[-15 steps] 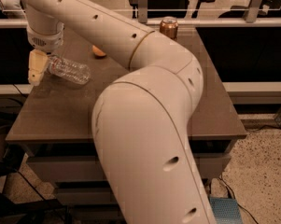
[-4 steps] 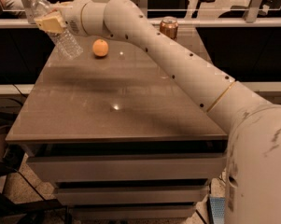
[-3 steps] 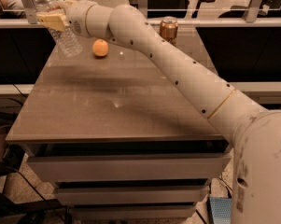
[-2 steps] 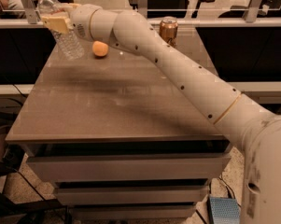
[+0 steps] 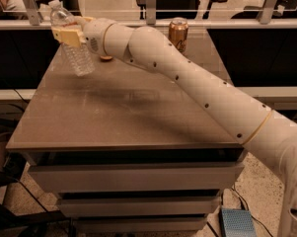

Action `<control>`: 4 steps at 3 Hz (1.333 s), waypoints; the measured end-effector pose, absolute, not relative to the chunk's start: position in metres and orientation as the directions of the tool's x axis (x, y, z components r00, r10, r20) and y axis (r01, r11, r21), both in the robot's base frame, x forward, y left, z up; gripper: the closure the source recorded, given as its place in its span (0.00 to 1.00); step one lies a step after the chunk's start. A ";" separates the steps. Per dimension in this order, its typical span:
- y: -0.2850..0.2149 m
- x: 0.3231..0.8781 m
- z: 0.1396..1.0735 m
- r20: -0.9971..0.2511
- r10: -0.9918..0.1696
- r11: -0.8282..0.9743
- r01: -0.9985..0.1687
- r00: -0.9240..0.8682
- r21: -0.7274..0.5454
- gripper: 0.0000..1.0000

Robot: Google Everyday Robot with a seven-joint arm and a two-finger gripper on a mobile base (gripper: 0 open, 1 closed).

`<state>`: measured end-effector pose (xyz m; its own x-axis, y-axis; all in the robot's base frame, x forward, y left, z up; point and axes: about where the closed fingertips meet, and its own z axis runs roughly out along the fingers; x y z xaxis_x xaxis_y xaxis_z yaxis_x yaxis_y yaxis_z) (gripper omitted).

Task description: Place water bottle upright

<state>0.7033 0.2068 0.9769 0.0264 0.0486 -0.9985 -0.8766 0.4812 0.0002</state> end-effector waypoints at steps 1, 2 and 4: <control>0.197 0.692 0.970 -0.997 0.079 0.499 -0.866 0.025 0.018 1.00; 0.184 0.682 0.966 -0.991 0.120 0.528 -0.849 0.060 0.012 1.00; 0.171 0.665 0.964 -0.984 0.132 0.543 -0.839 0.118 -0.028 1.00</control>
Offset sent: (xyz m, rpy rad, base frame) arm -0.0349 -0.0424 -0.0134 0.1382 -0.0821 -0.1034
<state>0.6651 0.1711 0.9640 0.1182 0.1323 -0.9841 -0.8392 0.5430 -0.0278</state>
